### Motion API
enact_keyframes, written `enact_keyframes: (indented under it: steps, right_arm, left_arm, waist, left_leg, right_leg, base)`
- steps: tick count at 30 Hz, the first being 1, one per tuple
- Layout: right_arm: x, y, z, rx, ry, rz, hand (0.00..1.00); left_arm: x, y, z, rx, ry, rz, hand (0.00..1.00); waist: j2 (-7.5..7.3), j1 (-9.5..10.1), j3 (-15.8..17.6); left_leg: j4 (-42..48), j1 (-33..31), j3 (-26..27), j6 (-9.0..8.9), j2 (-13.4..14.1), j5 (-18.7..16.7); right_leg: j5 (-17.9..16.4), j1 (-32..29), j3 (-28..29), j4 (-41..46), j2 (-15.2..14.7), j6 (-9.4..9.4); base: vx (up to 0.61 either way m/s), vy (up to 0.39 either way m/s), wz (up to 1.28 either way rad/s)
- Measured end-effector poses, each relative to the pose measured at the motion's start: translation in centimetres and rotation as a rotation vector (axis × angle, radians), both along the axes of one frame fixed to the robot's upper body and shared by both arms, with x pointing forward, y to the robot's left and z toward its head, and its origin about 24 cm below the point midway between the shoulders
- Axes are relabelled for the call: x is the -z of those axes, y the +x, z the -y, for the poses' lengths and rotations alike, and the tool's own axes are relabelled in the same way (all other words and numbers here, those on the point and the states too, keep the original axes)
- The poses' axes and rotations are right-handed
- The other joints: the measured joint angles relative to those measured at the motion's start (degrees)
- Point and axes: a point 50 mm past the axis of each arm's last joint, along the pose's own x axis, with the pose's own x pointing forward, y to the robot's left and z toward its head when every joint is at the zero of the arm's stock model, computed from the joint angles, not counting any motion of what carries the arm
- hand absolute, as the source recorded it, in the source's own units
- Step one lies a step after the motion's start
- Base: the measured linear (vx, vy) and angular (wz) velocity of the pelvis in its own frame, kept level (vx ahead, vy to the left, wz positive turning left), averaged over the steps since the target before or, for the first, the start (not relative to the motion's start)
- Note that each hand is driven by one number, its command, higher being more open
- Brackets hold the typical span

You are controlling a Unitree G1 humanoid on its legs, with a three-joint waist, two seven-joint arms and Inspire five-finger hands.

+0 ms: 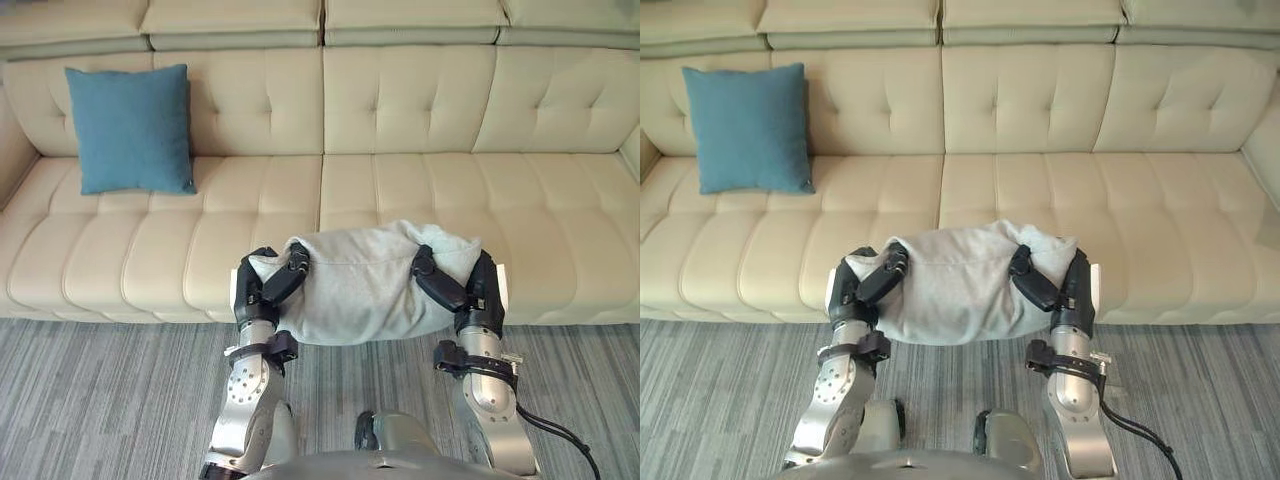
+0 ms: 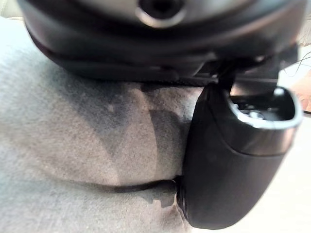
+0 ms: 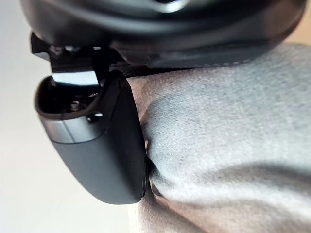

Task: Pick up cushions and gather them together orderly.

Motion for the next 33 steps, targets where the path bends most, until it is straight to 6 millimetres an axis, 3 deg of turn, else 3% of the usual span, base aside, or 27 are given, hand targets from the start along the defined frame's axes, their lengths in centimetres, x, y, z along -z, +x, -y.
enact_keyframes:
  steps: [2, 4, 6, 7, 9, 10, 12, 13, 16, 19, 20, 21, 23, 27, 33]
  right_arm:
    - [-0.3, 0.3, -0.1, 0.0, -0.001, 0.016, 0.0]
    - [-0.4, 0.5, 0.0, 0.001, -0.005, 0.023, 0.0]
    - [0.0, 0.9, -0.1, -0.007, -0.026, 0.008, 0.0]
    - [0.3, 1.0, -0.2, -0.006, -0.021, -0.005, 0.0]
    - [0.4, 1.0, -0.3, -0.009, -0.021, -0.013, 0.0]
    - [0.7, 1.2, -0.3, -0.01, -0.021, -0.021, 0.0]
    - [1.6, 1.9, -0.4, -0.019, -0.025, -0.056, 0.0]
    - [2.2, 2.1, -0.4, -0.024, -0.027, -0.08, 0.0]
    - [3.2, 2.5, -0.5, -0.043, -0.032, -0.124, 0.0]
    - [3.3, 2.7, -0.8, -0.075, -0.034, -0.128, 0.0]
    - [3.3, 2.7, -0.8, -0.078, -0.033, -0.129, 0.0]
    - [3.4, 2.9, -0.3, -0.075, -0.056, -0.138, 0.0]
    - [3.6, 2.8, 0.5, -0.07, -0.091, -0.158, 0.0]
    - [3.2, 2.8, 0.8, -0.058, -0.094, -0.145, 0.0]
    - [3.4, 2.1, 1.0, -0.029, -0.058, -0.15, 0.0]
  left_arm:
    - [0.2, -0.2, 0.2, 0.01, 0.002, -0.009, 0.0]
    - [0.2, -0.3, 0.3, 0.026, 0.012, -0.012, 0.0]
    - [0.6, -0.6, -0.1, 0.029, 0.034, -0.028, 0.0]
    - [0.6, -0.6, -0.2, 0.037, 0.046, -0.032, 0.0]
    - [0.8, -0.7, -0.3, 0.038, 0.049, -0.041, 0.0]
    - [0.8, -0.7, -0.3, 0.038, 0.051, -0.042, 0.0]
    - [0.9, -0.8, -0.6, 0.034, 0.059, -0.047, 0.0]
    - [1.0, -0.8, -0.8, 0.036, 0.073, -0.053, 0.0]
    - [1.0, -0.8, -1.4, 0.031, 0.096, -0.058, 0.0]
    - [1.0, -0.7, -2.1, 0.012, 0.11, -0.054, 0.0]
    - [1.0, -0.8, -2.1, 0.015, 0.113, -0.055, 0.0]
    - [1.6, -0.7, -1.6, 0.025, 0.092, -0.079, 0.0]
    - [2.2, -1.0, -0.9, 0.049, 0.072, -0.109, 0.0]
    - [2.1, -0.9, -0.6, 0.07, 0.068, -0.1, 0.0]
    - [2.0, -0.8, -0.3, 0.086, 0.068, -0.098, 0.0]
  waist:
    - [0.24, 0.2, -0.75]
    - [0.35, 0.42, -1.04]
    - [-0.47, 1.45, -2.64]
    - [-1.39, 0.98, -3.85]
    - [-1.64, 1.1, -4.02]
    - [-1.72, 1.11, -4.07]
    - [-1.7, 1.14, -4.14]
    - [-1.94, 0.84, -4.16]
    - [-1.84, 0.27, -4.42]
    - [-2.1, 0.02, -4.54]
    - [-3.22, -0.1, -4.99]
    - [-1.16, -0.24, -5.01]
    - [0.72, -0.15, -5.97]
    - [0.94, -0.22, -6.19]
    - [1.07, -0.14, -8.06]
  left_leg:
    - [-6.96, -0.2, -0.45, 0.74, -3.14, -2.41]
    - [-13.73, -0.28, -1.43, 0.95, -5.7, -1.73]
    - [-18.48, 1.8, -1.04, 2.5, -7.33, 5.93]
    - [-15.92, 1.35, -0.15, 4.01, -8.32, 4.15]
    - [-13.67, 2.22, 1.47, 5.32, -8.92, 2.74]
    - [-14.02, 4.1, 2.44, 6.15, -9.42, 2.07]
    - [-16.86, 10.94, 3.84, 6.35, -9.44, -0.94]
    - [-18.43, 13.75, 4.06, 6.6, -9.4, -1.43]
    - [-21.22, 18.18, 3.85, 6.68, -7.81, -1.62]
    - [-21.22, 18.5, 2.95, 5.55, -5.68, -2.22]
    - [-20.71, 18.47, 2.14, 4.22, -6.39, -2.92]
    - [-20.4, 19.03, 0.39, 1.67, -5.12, -4.64]
    - [-21.33, 19.11, -1.49, 1.82, -3.07, -4.56]
    - [-23.98, 19.59, -2.06, 1.34, -1.82, -3.48]
    - [-27.71, 20.35, -5.37, 0.98, -3.24, -0.68]
  right_leg:
    - [0.02, 0.62, 0.81, -1.45, -0.66, -0.04]
    - [-0.05, 1.94, 1.41, -3.04, -1.0, 0.23]
    - [-0.68, 2.63, 3.64, -3.76, -1.7, 2.69]
    - [-0.01, 3.63, 3.98, -4.96, -3.02, 4.46]
    - [0.85, 4.95, 4.89, -4.65, -4.07, 5.96]
    - [1.41, 4.78, 5.58, -1.68, -4.69, 6.92]
    - [3.64, 1.46, 5.45, 12.42, -6.0, 9.22]
    - [5.11, -0.61, 4.77, 18.5, -7.14, 8.02]
    - [2.3, -5.72, 1.54, 23.47, -7.72, 3.27]
    - [3.53, -7.84, 3.33, 7.93, -4.49, 4.11]
    - [9.96, -6.5, 6.08, -1.39, -3.98, 4.33]
    - [10.77, -5.3, 6.15, -2.43, -2.46, 5.2]
    - [11.35, -3.22, 4.8, -5.85, -0.3, 4.33]
    - [11.97, -2.85, 3.87, -7.66, 1.08, 3.36]
    - [12.4, -0.8, 1.29, -9.83, -0.33, 3.95]
  base:
    - [0.14, 0.129, -0.11]
    - [0.19, 0.158, -0.15]
    - [0.4, 0.234, -0.43]
    - [0.46, 0.219, -0.36]
    - [0.31, 0.15, -0.21]
    - [0.24, 0.107, -0.35]
    - [0.32, 0.156, -0.45]
    - [0.32, 0.123, -0.3]
    - [0.2, -0.021, -0.09]
    - [0.15, -0.181, 0.12]
    - [0.13, -0.2, 0.25]
    - [0.16, -0.275, 0.27]
    - [0.12, -0.24, 0.11]
    - [0.04, -0.103, 0.04]
    - [-0.01, -0.01, 0.32]
